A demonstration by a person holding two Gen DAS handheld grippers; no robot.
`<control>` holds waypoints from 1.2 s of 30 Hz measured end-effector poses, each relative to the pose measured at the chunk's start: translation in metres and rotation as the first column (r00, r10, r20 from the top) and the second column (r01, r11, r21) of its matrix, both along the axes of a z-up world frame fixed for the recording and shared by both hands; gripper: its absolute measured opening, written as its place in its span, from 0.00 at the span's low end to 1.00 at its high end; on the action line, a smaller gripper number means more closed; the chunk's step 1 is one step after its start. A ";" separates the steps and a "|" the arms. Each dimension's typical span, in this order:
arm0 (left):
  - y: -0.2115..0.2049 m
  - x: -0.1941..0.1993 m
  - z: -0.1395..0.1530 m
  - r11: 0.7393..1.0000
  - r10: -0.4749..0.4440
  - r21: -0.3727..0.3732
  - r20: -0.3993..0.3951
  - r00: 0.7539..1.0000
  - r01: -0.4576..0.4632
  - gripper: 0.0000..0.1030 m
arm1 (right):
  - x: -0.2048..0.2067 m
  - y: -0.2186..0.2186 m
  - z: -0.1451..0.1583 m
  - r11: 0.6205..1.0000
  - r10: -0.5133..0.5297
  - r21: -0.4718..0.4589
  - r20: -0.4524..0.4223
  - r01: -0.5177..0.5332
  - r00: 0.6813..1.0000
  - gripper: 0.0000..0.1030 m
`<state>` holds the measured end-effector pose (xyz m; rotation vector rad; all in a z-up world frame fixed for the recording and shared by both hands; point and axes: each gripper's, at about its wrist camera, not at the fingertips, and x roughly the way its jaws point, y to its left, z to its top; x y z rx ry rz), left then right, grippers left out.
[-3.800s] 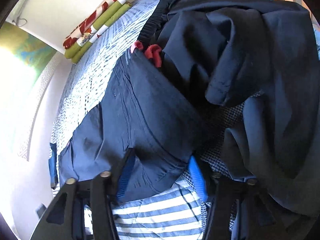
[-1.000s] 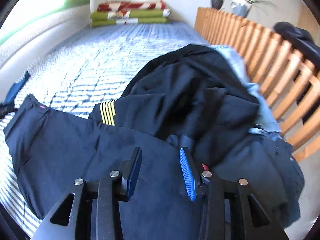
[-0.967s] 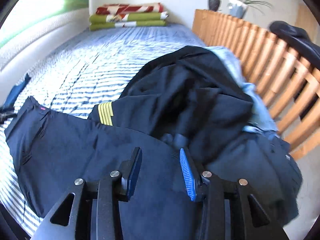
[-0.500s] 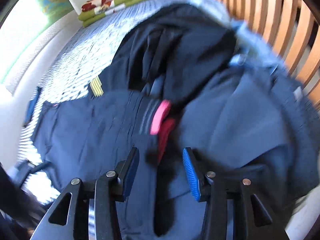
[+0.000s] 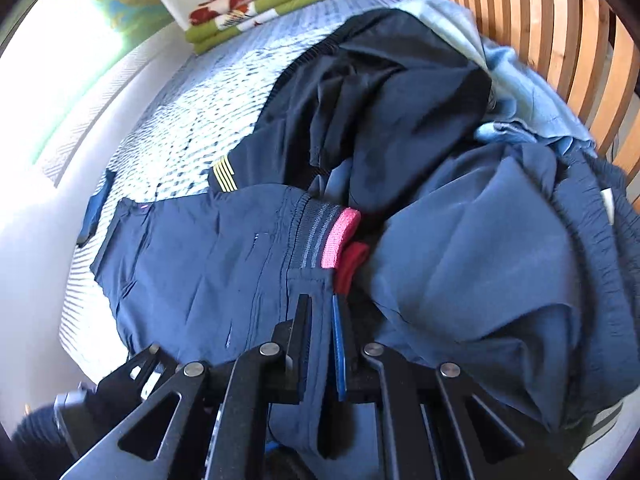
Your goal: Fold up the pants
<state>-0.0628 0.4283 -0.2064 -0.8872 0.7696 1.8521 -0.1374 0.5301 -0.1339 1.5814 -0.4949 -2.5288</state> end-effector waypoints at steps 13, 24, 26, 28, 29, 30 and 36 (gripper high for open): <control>-0.022 -0.023 0.020 0.993 0.021 0.112 0.179 0.984 -0.042 0.35 | 0.042 0.024 0.009 0.995 -0.043 -0.095 -0.029 0.040 0.999 0.29; -0.069 -0.051 0.046 0.944 0.115 0.266 0.289 0.950 -0.195 0.31 | 0.015 -0.004 -0.002 0.974 -0.004 -0.225 0.002 0.004 1.000 0.52; -0.071 -0.048 0.047 0.946 0.112 0.263 0.285 0.952 -0.190 0.31 | 0.012 -0.011 -0.004 0.974 0.008 -0.228 0.012 -0.005 1.000 0.55; -0.072 -0.043 0.049 0.949 0.107 0.259 0.266 0.958 -0.178 0.31 | 0.012 -0.015 -0.007 0.973 0.005 -0.229 0.033 0.003 0.999 0.55; -0.072 -0.039 0.050 0.949 0.110 0.259 0.264 0.958 -0.181 0.31 | 0.011 -0.013 -0.009 0.970 -0.004 -0.242 0.043 0.014 0.999 0.55; -0.072 -0.039 0.049 0.947 0.116 0.262 0.268 0.957 -0.188 0.31 | 0.011 -0.010 -0.011 0.964 -0.015 -0.263 0.051 0.028 0.999 0.55; -0.065 -0.029 0.041 0.945 0.140 0.255 0.245 0.959 -0.203 0.30 | 0.012 0.006 -0.023 0.932 -0.063 -0.350 0.089 0.091 0.994 0.62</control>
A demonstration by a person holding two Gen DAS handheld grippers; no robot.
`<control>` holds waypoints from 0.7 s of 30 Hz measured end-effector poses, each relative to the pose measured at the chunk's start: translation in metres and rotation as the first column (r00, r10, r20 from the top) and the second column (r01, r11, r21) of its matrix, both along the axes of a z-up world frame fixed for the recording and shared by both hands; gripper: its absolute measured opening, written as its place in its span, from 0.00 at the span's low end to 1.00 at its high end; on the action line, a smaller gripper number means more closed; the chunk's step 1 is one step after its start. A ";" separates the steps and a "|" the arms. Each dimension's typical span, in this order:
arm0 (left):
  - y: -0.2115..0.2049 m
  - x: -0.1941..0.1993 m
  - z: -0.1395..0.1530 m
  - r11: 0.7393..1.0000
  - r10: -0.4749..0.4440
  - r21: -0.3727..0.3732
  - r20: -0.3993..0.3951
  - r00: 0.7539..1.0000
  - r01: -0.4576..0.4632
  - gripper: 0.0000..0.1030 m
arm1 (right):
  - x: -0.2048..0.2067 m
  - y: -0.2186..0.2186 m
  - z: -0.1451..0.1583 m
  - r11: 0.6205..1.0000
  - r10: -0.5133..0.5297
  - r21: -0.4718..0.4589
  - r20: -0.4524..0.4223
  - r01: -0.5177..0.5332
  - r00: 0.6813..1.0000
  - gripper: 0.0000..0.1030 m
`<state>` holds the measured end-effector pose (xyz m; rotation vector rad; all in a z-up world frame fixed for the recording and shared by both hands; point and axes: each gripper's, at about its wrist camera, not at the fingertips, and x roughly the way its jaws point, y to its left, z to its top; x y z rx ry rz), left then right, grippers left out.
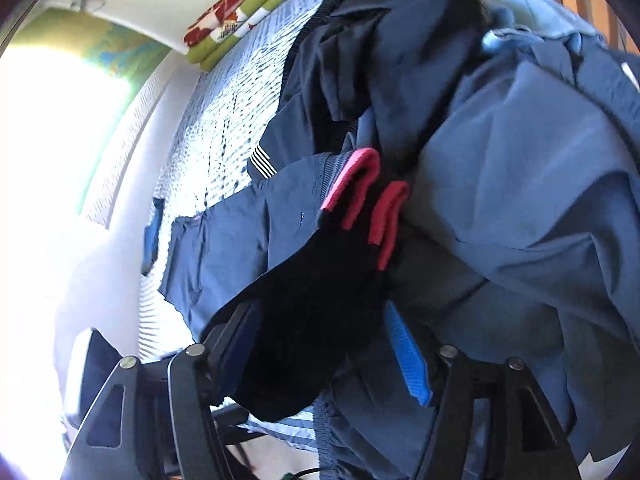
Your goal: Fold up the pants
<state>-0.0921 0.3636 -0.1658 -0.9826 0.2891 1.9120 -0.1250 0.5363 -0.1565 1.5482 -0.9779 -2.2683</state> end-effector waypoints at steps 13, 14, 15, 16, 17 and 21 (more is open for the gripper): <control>-0.041 -0.012 0.021 0.987 0.099 0.127 0.029 0.995 -0.102 0.27 | -0.030 -0.045 -0.003 0.995 0.069 0.075 0.041 -0.072 0.997 0.60; -0.047 -0.013 0.023 0.984 0.108 0.142 0.036 0.994 -0.112 0.27 | -0.031 -0.050 -0.001 0.994 0.073 0.077 0.037 -0.076 0.997 0.59; -0.053 -0.016 0.025 0.980 0.118 0.158 0.048 0.992 -0.124 0.27 | -0.032 -0.053 0.001 0.994 0.078 0.077 0.031 -0.080 0.996 0.59; -0.059 -0.019 0.026 0.974 0.130 0.178 0.064 0.989 -0.140 0.27 | -0.031 -0.057 0.005 0.993 0.078 0.082 0.022 -0.080 0.997 0.59; -0.065 -0.022 0.029 0.969 0.140 0.194 0.078 0.987 -0.153 0.27 | -0.030 -0.059 0.009 0.993 0.078 0.089 0.007 -0.078 0.997 0.59; -0.080 -0.030 0.035 0.958 0.169 0.221 0.087 0.982 -0.184 0.26 | -0.031 -0.064 0.018 0.993 0.068 0.094 -0.010 -0.067 0.998 0.59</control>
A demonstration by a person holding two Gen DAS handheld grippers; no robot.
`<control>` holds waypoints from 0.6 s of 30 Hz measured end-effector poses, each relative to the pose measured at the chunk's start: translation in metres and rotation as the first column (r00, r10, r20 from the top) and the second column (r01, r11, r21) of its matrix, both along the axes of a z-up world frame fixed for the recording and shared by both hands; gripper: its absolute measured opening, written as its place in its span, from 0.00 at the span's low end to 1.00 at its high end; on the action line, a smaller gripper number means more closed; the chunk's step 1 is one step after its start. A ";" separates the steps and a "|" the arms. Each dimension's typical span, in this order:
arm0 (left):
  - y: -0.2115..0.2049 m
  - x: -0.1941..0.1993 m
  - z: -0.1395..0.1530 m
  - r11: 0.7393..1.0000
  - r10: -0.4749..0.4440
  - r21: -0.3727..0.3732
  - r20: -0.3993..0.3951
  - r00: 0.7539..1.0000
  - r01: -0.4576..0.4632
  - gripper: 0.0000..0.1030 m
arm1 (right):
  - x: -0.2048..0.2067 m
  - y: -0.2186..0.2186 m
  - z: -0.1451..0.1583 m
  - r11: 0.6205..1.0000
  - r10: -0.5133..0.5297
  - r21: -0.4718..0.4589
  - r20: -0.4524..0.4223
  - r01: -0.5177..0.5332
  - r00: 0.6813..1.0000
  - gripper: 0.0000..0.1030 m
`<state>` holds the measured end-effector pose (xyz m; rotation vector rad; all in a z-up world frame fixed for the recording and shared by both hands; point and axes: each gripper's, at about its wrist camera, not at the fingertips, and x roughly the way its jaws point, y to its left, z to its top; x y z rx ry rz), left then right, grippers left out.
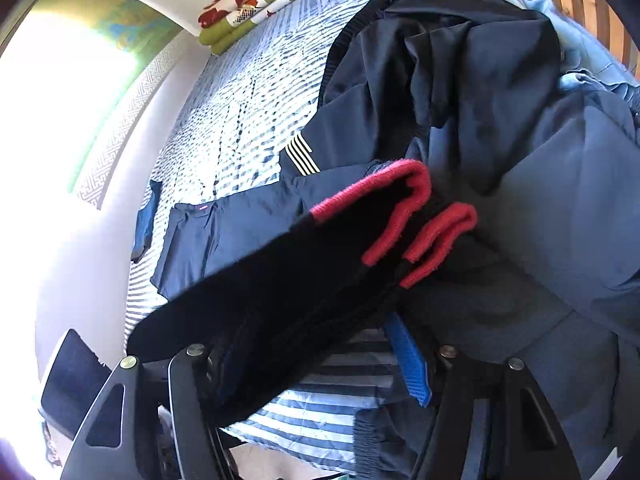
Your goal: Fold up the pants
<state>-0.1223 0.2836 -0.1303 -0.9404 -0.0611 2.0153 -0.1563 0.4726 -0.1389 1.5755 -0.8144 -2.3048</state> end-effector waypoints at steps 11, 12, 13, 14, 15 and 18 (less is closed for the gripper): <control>-0.106 -0.035 0.019 0.969 0.190 0.151 0.042 0.981 -0.194 0.24 | -0.052 -0.095 0.049 0.995 0.098 0.045 -0.133 -0.093 0.986 0.20; -0.123 -0.041 0.020 0.959 0.219 0.172 0.055 0.974 -0.225 0.24 | -0.058 -0.107 0.056 0.993 0.114 0.046 -0.151 -0.109 0.982 0.20; -0.143 -0.047 0.019 0.945 0.258 0.191 0.067 0.964 -0.266 0.24 | -0.065 -0.119 0.063 0.991 0.130 0.047 -0.168 -0.124 0.977 0.21; -0.158 -0.053 0.019 0.933 0.291 0.198 0.075 0.954 -0.300 0.24 | -0.072 -0.130 0.069 0.990 0.139 0.046 -0.180 -0.133 0.974 0.27; -0.176 -0.056 0.017 0.920 0.327 0.201 0.081 0.942 -0.337 0.24 | -0.080 -0.143 0.075 0.989 0.148 0.044 -0.191 -0.142 0.970 0.36; -0.227 -0.066 0.000 0.877 0.428 0.188 0.114 0.897 -0.442 0.23 | -0.093 -0.167 0.086 0.988 0.149 0.068 -0.236 -0.137 0.960 0.39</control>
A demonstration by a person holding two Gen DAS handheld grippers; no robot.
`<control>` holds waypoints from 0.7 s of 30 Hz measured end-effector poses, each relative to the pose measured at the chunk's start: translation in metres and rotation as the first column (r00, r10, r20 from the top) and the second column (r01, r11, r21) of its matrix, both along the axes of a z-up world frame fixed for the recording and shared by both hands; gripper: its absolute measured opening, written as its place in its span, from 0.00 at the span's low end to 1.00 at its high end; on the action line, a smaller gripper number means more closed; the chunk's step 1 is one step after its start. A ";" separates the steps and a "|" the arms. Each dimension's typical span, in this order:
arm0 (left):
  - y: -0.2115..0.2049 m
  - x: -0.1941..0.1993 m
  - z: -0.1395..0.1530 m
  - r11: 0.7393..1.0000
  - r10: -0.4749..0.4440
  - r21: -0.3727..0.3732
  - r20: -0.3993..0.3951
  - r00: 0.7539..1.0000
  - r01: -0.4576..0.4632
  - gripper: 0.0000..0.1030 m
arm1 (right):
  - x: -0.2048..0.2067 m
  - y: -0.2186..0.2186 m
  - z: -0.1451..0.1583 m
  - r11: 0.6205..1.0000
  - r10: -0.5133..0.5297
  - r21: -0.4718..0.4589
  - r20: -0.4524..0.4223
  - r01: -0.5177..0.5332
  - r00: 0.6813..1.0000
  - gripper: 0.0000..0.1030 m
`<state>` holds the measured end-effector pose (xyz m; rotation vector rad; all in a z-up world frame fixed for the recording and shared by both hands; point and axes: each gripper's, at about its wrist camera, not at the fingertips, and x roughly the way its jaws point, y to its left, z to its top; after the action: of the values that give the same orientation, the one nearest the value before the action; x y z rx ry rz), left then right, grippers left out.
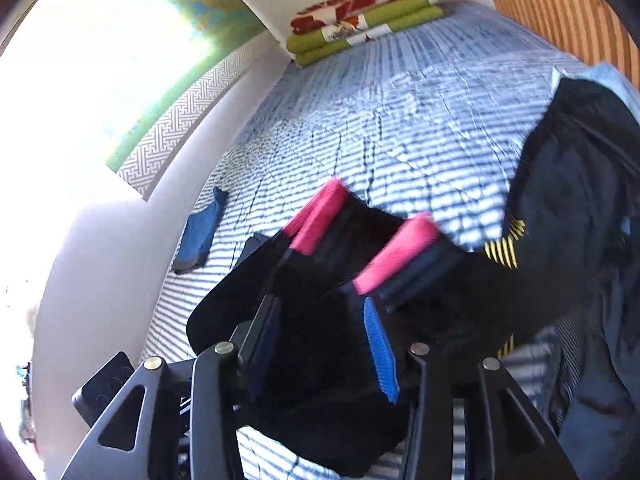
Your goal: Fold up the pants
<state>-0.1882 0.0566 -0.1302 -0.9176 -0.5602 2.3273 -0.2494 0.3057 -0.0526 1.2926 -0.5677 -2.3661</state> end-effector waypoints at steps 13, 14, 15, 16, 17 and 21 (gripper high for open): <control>-0.047 -0.015 -0.053 0.994 0.100 0.031 0.117 0.988 -0.105 0.21 | 0.006 -0.011 -0.048 0.999 -0.016 0.044 0.113 0.011 0.993 0.39; -0.036 -0.014 -0.046 0.996 0.085 0.033 0.094 0.992 -0.089 0.21 | 0.008 -0.001 -0.045 0.999 -0.032 0.042 0.107 0.027 0.994 0.39; -0.024 -0.012 -0.036 0.997 0.065 0.037 0.067 0.996 -0.068 0.21 | 0.011 0.010 -0.040 0.998 -0.046 0.040 0.098 0.042 0.994 0.39; -0.007 -0.012 -0.023 0.999 0.035 0.039 0.037 0.999 -0.036 0.20 | 0.015 0.021 -0.035 0.998 -0.061 0.039 0.087 0.057 0.994 0.39; 0.012 -0.009 -0.008 0.999 -0.004 0.035 0.006 1.000 0.003 0.20 | 0.021 0.032 -0.029 0.996 -0.078 0.039 0.073 0.075 0.994 0.39; 0.107 0.005 0.027 0.976 -0.218 0.004 -0.081 0.973 0.219 0.20 | 0.057 0.091 0.002 0.984 -0.175 0.037 0.006 0.174 0.985 0.39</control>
<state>-0.1833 0.1639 -0.1027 -0.8312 -0.4185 2.1485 -0.1928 0.3969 -0.0509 1.3182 -0.6693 -2.5238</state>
